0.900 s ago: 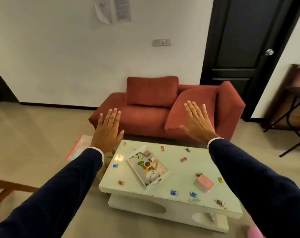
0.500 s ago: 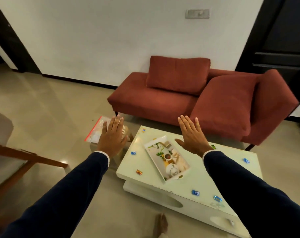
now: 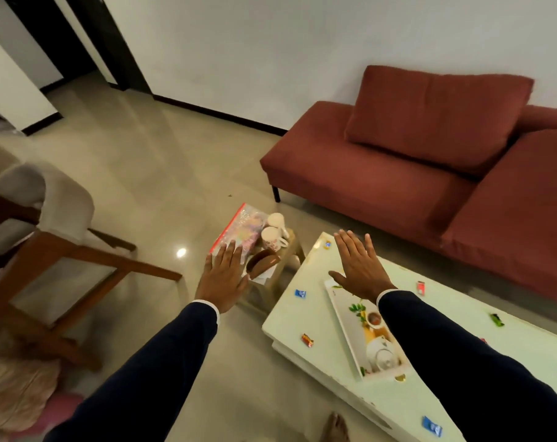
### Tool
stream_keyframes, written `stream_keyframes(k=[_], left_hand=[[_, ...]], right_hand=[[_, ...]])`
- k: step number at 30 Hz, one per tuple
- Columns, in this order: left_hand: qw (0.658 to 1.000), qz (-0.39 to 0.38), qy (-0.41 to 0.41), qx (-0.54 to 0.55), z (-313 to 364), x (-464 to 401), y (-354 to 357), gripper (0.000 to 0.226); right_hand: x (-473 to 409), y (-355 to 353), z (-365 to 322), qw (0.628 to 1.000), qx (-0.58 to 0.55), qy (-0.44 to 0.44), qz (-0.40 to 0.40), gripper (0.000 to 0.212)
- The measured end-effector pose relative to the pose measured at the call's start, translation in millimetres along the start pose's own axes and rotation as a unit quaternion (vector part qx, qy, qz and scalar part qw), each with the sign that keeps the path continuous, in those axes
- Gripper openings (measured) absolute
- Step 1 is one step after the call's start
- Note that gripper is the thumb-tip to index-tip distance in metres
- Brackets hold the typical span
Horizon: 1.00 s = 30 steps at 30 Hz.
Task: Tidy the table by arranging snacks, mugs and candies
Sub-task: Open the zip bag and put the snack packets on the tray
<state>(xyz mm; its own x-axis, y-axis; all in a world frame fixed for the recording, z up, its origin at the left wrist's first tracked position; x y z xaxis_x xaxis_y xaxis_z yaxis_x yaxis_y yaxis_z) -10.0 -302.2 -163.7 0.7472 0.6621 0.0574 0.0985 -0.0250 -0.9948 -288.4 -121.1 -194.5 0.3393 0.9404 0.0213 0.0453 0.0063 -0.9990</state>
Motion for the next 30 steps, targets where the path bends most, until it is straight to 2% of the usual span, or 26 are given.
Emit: stream_keyframes(k=[6,11,21,26,30], left_hand=[[0.999,-0.044,-0.032,-0.003,-58.0,-41.9,25.2,0.072],[0.999,-0.049,-0.013,0.002,-113.3,-90.7,43.7,0.07],[0.983,-0.147,0.062,0.088,-228.2,-176.6,89.9,0.068],[0.963,-0.201,0.036,0.176,-267.2,-215.4,115.1,0.063],[0.939,-0.237,0.008,0.249,-280.8,-244.1,128.8,0.056]], right_hand=[[-78.8,19.3,-36.2,0.998,0.005,-0.056,-0.027,0.089],[-144.7,36.3,-78.6,0.998,-0.006,-0.057,-0.042,0.086],[-258.1,55.0,-195.0,0.996,-0.054,0.012,-0.075,0.077],[-299.4,66.7,-229.6,0.984,-0.126,0.046,-0.12,0.072],[-332.9,86.8,-228.8,0.946,-0.233,0.129,-0.186,0.07]])
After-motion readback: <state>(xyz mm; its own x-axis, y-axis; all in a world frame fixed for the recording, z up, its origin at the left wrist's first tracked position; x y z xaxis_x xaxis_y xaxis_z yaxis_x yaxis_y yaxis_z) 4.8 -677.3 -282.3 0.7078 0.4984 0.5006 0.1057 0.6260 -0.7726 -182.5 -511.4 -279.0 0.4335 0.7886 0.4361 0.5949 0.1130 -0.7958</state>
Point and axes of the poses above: each hand's wrist, its own x-axis away from the middle knuckle, its own y-axis out of the palm, z = x × y, the point moved 2 cm from there along -x, towards the middle knuckle, and after that the axes turned 4 degrees about z, right-handed, at the moved point
